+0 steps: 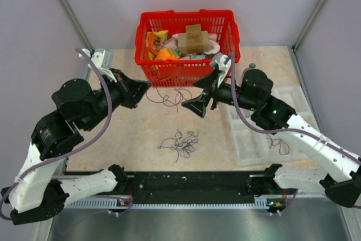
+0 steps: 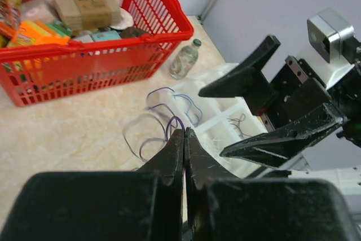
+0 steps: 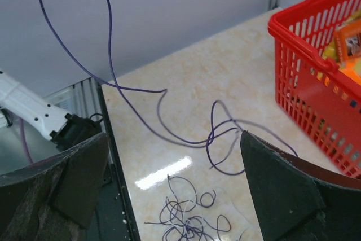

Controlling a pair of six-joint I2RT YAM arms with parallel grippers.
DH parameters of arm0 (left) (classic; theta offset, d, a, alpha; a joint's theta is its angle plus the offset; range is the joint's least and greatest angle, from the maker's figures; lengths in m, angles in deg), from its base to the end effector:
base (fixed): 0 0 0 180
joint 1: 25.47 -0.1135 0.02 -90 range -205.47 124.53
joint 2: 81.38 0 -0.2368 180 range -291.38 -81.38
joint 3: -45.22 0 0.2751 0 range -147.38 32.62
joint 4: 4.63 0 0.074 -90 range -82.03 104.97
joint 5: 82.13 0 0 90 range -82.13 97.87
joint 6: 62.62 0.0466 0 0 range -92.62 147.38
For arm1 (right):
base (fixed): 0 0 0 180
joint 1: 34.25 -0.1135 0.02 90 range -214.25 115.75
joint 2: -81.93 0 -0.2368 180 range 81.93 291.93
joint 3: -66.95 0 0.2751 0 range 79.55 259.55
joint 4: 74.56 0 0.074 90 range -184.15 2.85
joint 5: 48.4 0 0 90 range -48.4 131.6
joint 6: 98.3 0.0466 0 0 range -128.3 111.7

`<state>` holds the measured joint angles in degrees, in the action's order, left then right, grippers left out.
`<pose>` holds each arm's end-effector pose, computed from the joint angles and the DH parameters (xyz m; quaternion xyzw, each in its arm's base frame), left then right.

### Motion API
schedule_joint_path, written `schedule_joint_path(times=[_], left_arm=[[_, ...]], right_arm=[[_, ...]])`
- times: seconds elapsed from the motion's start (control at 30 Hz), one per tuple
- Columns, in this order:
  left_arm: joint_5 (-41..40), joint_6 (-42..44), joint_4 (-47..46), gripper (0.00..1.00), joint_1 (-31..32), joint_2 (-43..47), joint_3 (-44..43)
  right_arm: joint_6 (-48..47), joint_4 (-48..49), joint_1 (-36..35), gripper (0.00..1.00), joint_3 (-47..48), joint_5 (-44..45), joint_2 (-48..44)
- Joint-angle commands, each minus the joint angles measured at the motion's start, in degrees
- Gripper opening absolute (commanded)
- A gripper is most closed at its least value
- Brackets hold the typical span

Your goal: Untangle the cables

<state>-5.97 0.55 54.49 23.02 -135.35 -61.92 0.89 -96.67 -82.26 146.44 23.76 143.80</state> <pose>0.1172 -0.1156 0.5128 0.0593 0.7395 -0.3352 0.5808 0.1824 0.2240 0.3963 -0.3403 0.6492 0.4210 0.5343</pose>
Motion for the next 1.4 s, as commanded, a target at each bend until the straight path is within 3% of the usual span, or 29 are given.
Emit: schedule_joint_path(times=[0.0, 0.3, 0.43, 0.53, 0.67, 0.73, 0.8, 1.17, 1.37], left_arm=[[7.33, -6.12, -4.51, 0.00, 0.20, 1.51, 2.16], [8.58, -9.29, -7.67, 0.00, 0.11, 0.28, 4.98], [7.17, -10.08, -7.50, 0.00, 0.11, -0.25, 4.81], [5.50, -12.01, -7.41, 0.00, 0.11, -0.08, 5.42], [2.87, -14.04, -6.88, 0.00, 0.11, 0.80, 5.95], [1.64, -14.39, -6.62, 0.00, 0.11, 1.24, 6.04], [0.67, -14.65, -6.36, 0.00, 0.11, 1.59, 6.12], [0.75, -14.57, -7.94, 0.00, 0.20, 1.86, 7.27], [0.31, -14.65, -7.94, 0.00, 0.03, 2.56, 8.32]], right_arm=[[-0.77, 5.55, -0.86, 0.99, 4.55, -9.48, 3.34], [9.61, 16.19, -6.39, 0.96, 5.18, -15.72, 9.32], [9.80, 17.26, -9.73, 0.94, 4.65, -11.53, 10.38], [5.86, 12.00, -13.94, 0.90, 7.36, 2.67, 11.78], [1.80, 5.40, -19.48, 0.73, 10.54, 26.94, 14.16], [2.67, 4.95, -20.10, 0.61, 9.93, 33.55, 13.64], [2.76, 6.00, -20.45, 0.59, 8.52, 37.86, 12.84], [-1.19, 8.99, -23.53, 0.43, 9.57, 39.20, 15.04], [-4.88, 15.22, -24.50, 0.42, 8.26, 36.31, 15.21]])
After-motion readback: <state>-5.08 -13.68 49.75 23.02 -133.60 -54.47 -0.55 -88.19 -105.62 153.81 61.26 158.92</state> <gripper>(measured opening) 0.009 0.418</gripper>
